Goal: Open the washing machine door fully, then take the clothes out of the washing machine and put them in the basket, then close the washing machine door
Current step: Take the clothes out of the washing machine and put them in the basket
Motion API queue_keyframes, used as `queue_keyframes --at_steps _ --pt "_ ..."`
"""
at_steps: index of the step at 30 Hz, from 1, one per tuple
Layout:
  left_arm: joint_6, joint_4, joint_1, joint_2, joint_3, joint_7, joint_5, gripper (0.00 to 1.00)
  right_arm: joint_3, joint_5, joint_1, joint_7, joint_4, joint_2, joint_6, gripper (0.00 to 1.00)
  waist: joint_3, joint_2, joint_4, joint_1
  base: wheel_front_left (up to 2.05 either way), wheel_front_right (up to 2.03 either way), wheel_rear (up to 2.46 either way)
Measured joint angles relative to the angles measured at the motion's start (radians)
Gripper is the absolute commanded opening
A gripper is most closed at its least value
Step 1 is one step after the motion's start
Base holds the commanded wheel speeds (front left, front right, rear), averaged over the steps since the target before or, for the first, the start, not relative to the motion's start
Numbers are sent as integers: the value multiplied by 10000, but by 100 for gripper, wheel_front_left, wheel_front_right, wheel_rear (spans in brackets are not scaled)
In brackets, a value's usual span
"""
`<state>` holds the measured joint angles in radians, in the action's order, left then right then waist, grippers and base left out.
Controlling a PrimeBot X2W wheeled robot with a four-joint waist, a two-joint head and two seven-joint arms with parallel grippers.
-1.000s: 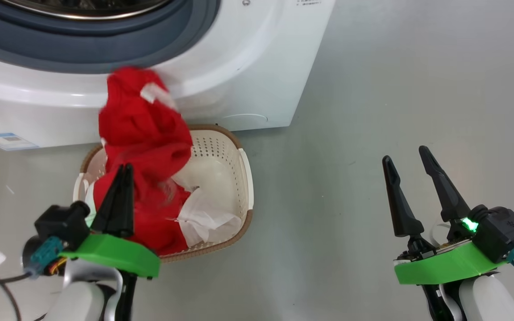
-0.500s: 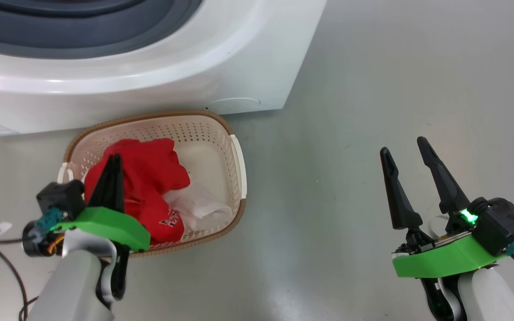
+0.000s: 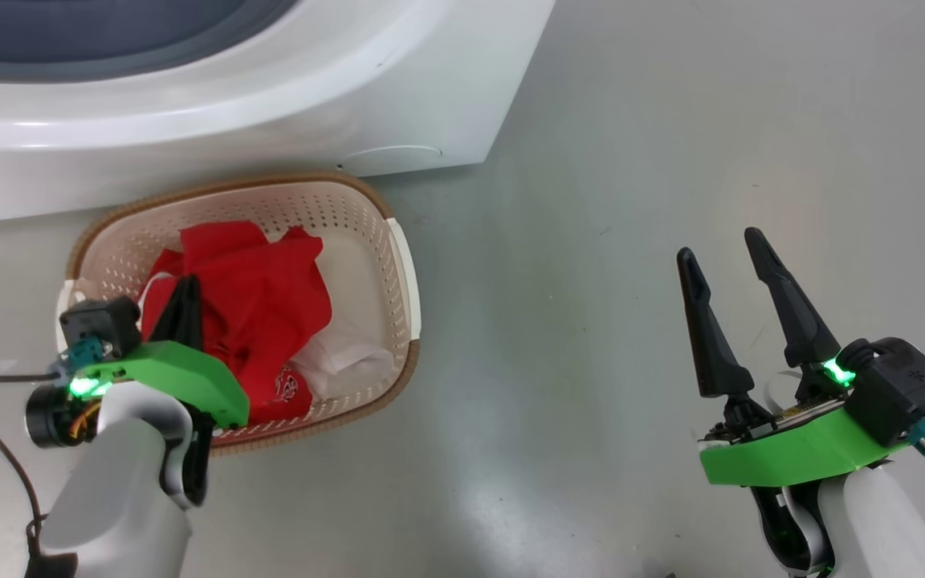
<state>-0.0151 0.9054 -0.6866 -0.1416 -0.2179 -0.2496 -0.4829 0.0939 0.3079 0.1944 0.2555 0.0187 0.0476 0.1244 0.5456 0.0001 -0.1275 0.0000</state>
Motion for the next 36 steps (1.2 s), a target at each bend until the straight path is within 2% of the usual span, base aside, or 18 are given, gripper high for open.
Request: queue_keyframes --at_steps 8,15,30,33,35,36 --pt "349 1703 -797 84 104 0 184 0 173 17 179 0 13 -2 0 100 277 0 -223 1 0 0 0" --pt "433 2667 -1089 119 138 0 203 0 224 90 179 0 19 -2 0 100 499 0 -442 0 0 0 0" --pt "570 3218 -1230 146 282 0 205 0 318 90 211 0 73 -2 0 100 757 0 -815 0 0 0 0" --pt "570 3275 -1233 144 311 0 203 47 318 90 216 0 92 -2 0 100 751 0 -802 0 0 0 0" --pt "585 3277 -1245 144 337 0 205 84 316 90 258 0 121 -2 0 100 730 0 -785 0 0 0 0" --pt "585 3285 -1278 146 337 0 205 95 313 90 319 0 132 -2 0 100 717 0 -772 0 0 0 0"
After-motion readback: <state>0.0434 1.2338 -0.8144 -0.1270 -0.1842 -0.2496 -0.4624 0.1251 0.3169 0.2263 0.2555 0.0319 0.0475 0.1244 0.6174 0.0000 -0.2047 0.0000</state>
